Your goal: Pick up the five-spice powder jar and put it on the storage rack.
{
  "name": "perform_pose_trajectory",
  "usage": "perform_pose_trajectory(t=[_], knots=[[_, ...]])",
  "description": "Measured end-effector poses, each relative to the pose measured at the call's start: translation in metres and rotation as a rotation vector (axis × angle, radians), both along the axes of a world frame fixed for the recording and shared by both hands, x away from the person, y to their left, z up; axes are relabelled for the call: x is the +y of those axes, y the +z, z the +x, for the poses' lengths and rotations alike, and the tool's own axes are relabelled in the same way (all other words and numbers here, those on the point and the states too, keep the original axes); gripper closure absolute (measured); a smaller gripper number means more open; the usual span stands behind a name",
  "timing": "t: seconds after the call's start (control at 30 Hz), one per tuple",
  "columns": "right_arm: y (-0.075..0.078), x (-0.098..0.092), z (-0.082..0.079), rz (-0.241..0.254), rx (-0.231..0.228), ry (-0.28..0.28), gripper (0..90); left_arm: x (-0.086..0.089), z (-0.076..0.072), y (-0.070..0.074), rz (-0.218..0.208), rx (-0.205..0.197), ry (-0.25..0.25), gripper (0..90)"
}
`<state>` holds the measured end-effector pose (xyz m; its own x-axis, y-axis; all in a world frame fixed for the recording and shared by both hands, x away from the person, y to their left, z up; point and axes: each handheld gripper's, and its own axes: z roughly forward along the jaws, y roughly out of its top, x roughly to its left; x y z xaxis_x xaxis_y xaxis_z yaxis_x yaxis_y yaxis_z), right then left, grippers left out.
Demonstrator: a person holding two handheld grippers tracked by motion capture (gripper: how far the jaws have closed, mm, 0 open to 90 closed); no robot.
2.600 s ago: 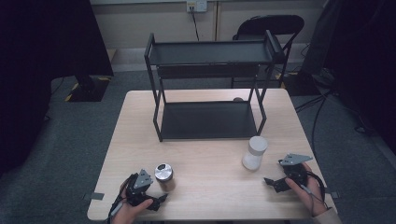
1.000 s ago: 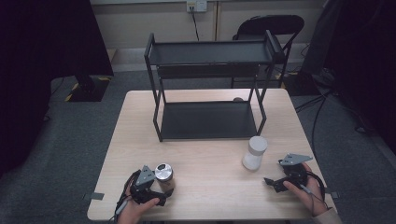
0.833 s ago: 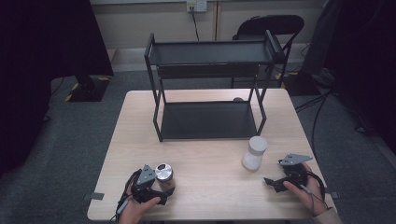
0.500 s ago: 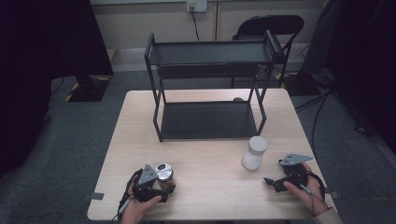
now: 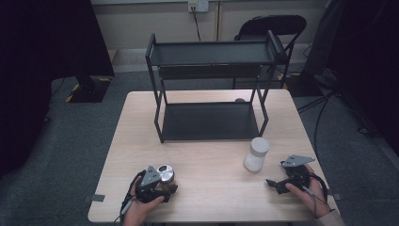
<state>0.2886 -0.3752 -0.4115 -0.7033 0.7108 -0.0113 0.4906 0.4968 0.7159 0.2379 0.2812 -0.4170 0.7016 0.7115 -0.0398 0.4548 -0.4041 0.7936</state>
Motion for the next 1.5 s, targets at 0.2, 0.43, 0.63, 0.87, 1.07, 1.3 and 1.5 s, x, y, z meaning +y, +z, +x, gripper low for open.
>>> perform_pose_trajectory(t=[0.2, 0.43, 0.63, 0.87, 1.07, 1.3, 1.5], knots=[[0.0, 0.0, 0.0, 0.0, 0.0, 0.0, 0.0, -0.004, -0.005, 0.001, 0.02, -0.026, 0.007, 29.7], [0.0, 0.0, 0.0, 0.0, 0.0, 0.0, 0.0, -0.007, -0.006, 0.003, 0.023, -0.02, 0.03, 29.9], [0.0, 0.0, 0.0, 0.0, 0.0, 0.0, 0.0, -0.006, -0.005, 0.004, 0.008, -0.009, 0.046, 30.0], [0.0, 0.0, 0.0, 0.0, 0.0, 0.001, 0.0, -0.006, -0.002, 0.009, -0.001, 0.0, 0.051, 30.0], [0.0, 0.0, 0.0, 0.0, 0.0, 0.001, 0.0, -0.008, 0.002, 0.015, -0.003, -0.007, 0.047, 30.0], [0.0, 0.0, 0.0, 0.0, 0.0, 0.001, 0.0, -0.011, 0.008, 0.021, -0.011, -0.013, 0.05, 29.9], [0.0, 0.0, 0.0, 0.0, 0.0, 0.001, 0.0, -0.016, 0.015, 0.03, -0.003, -0.021, 0.043, 30.0]])
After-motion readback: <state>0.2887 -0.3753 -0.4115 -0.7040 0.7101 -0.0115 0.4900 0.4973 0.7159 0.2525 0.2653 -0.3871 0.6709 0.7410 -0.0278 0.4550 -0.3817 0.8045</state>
